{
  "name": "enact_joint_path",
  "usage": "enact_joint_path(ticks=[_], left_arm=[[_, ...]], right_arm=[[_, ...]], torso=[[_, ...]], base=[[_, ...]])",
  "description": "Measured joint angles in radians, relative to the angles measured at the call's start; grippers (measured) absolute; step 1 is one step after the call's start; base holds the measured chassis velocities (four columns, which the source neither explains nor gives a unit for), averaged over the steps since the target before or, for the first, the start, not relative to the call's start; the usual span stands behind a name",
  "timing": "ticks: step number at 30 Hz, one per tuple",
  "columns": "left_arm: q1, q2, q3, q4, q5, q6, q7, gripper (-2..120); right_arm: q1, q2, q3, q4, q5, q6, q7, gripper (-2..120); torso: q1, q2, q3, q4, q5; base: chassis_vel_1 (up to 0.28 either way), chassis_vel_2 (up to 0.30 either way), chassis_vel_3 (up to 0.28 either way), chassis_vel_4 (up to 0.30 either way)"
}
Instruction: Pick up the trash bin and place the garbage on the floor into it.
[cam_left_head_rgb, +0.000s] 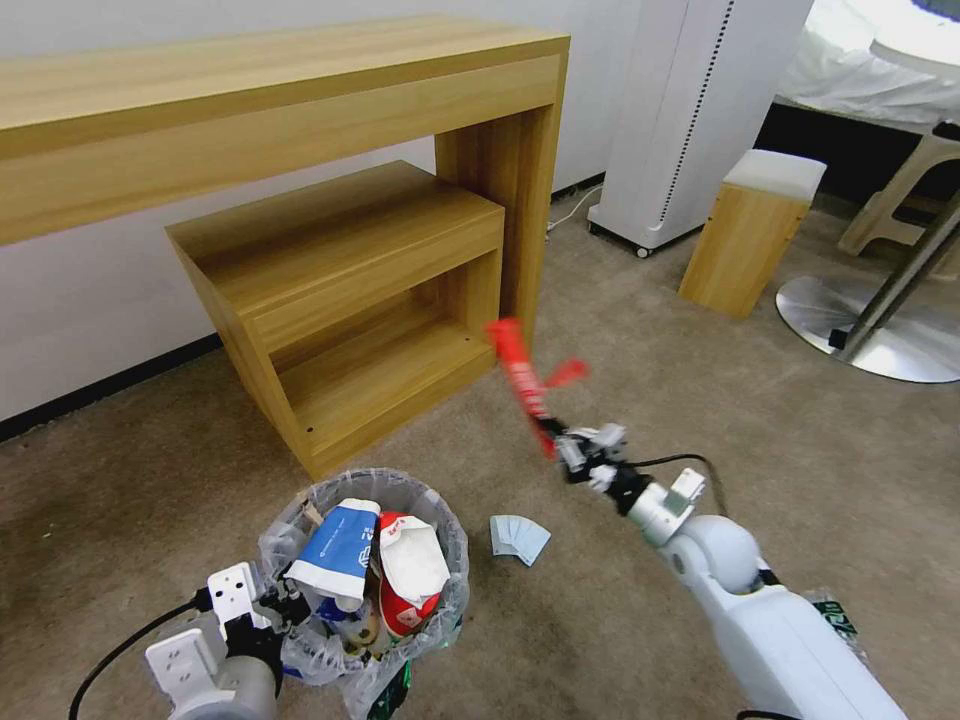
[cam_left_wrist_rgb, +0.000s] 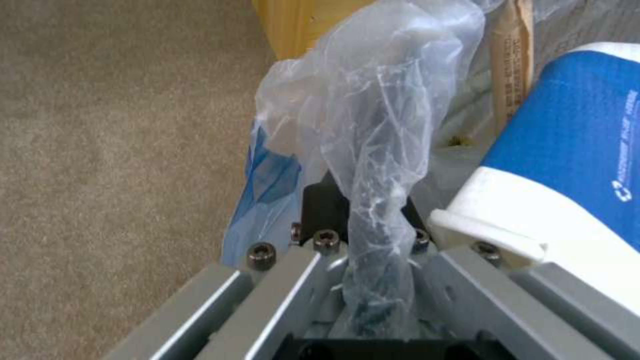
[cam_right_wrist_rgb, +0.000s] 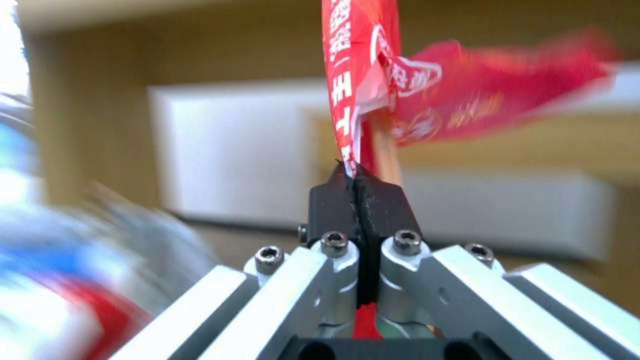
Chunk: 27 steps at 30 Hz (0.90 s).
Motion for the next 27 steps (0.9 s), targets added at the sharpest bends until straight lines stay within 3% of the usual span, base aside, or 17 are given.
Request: enact_joint_path(ticks=[5, 9, 11, 16, 27], left_arm=[[0.0, 0.0, 0.0, 0.0, 0.0, 0.0, 0.0, 0], [0.0, 0.0, 0.0, 0.0, 0.0, 0.0, 0.0, 0], [0.0, 0.0, 0.0, 0.0, 0.0, 0.0, 0.0, 0], [0.0, 0.0, 0.0, 0.0, 0.0, 0.0, 0.0, 0], [0.0, 0.0, 0.0, 0.0, 0.0, 0.0, 0.0, 0]], right_arm=[[0.084, 0.067, -0.163, -0.011, 0.098, 0.003, -0.138, 0], [0.101, 0.074, -0.205, -0.015, 0.088, -0.009, -0.182, 0], [0.113, 0.076, -0.248, -0.02, 0.049, -0.033, -0.271, 0], [0.112, 0.07, -0.258, -0.022, 0.026, -0.048, -0.316, 0], [0.091, 0.056, -0.232, -0.076, -0.03, -0.049, -0.289, 0]], torso=[[0.0, 0.0, 0.0, 0.0002, 0.0003], [0.0, 0.0, 0.0, 0.0002, 0.0], [0.0, 0.0, 0.0, 0.0, 0.0001], [0.0, 0.0, 0.0, 0.0, 0.0002], [0.0, 0.0, 0.0, -0.0002, 0.0002]], base=[[0.0, 0.0, 0.0, 0.0], [0.0, 0.0, 0.0, 0.0], [0.0, 0.0, 0.0, 0.0], [0.0, 0.0, 0.0, 0.0], [0.0, 0.0, 0.0, 0.0]])
